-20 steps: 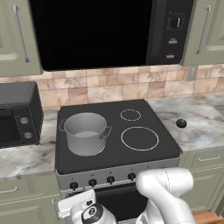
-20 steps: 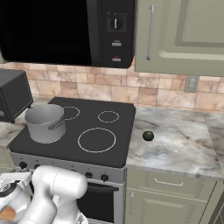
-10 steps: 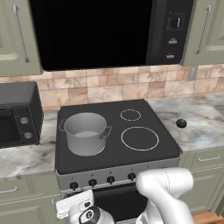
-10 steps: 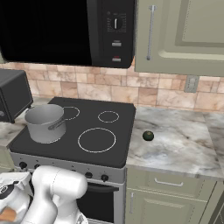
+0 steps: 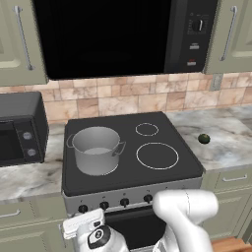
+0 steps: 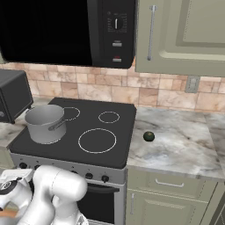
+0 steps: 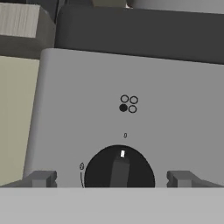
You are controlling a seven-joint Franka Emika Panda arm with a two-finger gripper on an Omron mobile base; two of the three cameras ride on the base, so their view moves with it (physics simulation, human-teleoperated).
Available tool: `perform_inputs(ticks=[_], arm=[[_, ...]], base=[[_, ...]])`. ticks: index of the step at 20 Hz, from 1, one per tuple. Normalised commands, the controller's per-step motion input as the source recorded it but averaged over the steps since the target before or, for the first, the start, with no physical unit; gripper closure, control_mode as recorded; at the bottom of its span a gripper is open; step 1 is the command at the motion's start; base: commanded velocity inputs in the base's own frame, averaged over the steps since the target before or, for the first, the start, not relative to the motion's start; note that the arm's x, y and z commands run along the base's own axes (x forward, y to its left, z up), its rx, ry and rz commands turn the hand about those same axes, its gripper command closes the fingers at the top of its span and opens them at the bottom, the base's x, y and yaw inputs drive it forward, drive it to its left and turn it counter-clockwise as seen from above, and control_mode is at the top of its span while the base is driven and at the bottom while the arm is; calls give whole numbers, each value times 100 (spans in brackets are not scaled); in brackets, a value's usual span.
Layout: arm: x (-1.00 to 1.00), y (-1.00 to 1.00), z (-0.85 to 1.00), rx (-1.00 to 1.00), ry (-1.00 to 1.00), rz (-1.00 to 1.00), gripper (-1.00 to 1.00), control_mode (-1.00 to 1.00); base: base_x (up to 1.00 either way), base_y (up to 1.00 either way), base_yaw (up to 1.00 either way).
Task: Turn on the burner for the pot on the stove. Wait thirty seconds for the pot to heat up. Then add the squash to the pot.
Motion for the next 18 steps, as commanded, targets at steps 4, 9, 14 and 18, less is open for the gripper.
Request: perform_inputs(ticks=[4,9,14,18], arm=[[38,-2,0,0,0,0,-100,-100],[42,0,-1,0,0,0,-100,-100],[44,0,-8,0,0,0,100,-100],[37,-1,0,0,0,0,100,-100]], base=[[0,0,0],[0,0,0],[0,0,0],[0,0,0]])
